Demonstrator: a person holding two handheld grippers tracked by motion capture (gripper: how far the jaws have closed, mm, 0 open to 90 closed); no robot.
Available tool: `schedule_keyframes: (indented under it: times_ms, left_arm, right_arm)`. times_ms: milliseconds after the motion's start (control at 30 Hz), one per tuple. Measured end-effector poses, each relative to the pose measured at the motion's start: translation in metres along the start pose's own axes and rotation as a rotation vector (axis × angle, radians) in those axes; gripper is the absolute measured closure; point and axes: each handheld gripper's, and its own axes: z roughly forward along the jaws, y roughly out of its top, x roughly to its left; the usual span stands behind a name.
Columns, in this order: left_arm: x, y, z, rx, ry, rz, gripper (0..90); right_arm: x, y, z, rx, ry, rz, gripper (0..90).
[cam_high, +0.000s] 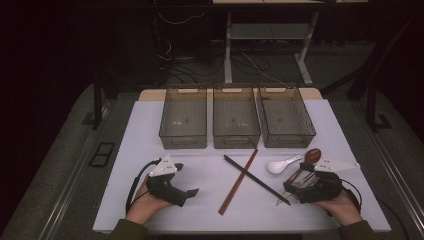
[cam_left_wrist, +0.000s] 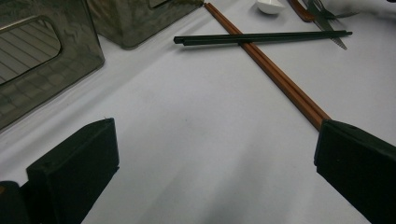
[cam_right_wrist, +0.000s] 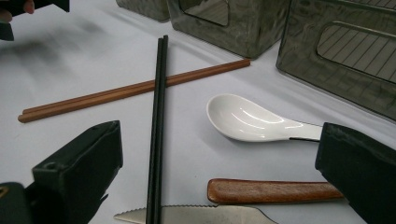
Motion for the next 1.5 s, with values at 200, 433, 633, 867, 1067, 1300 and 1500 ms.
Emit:
schedule_keyframes:
  times_ms: [200,433,633,867,1067,1300,1500]
  left_arm:
    - [0.0,0.0,-0.001,-0.01,-0.002,-0.003,0.0]
    - [0.001,0.001,0.0,-0.009,0.007,-0.018,0.0]
    - [0.001,-0.001,0.0,-0.006,0.01,-0.007,0.0]
    - [0.001,-0.002,-0.001,-0.016,0.008,-0.009,0.0]
    - [0.001,0.0,-0.001,-0.018,0.006,-0.003,0.0]
    - [-0.001,-0.001,-0.003,-0.031,0.006,-0.005,0.0]
    - [-0.002,-0.001,-0.004,-0.04,0.007,-0.007,0.0]
  right_arm:
    - [0.0,0.001,0.0,0.005,0.004,0.005,0.4]
    - [0.002,0.004,-0.001,0.008,0.023,0.0,0.4]
    - [0.002,0.008,-0.002,0.012,0.033,-0.004,0.4]
    - [0.004,0.015,0.001,0.014,0.033,0.003,0.4]
    - [0.006,0.017,0.002,0.022,0.032,-0.002,0.5]
    - [0.01,0.023,0.006,0.01,0.045,-0.006,0.5]
    - [0.011,0.025,0.009,0.003,0.048,-0.009,0.5]
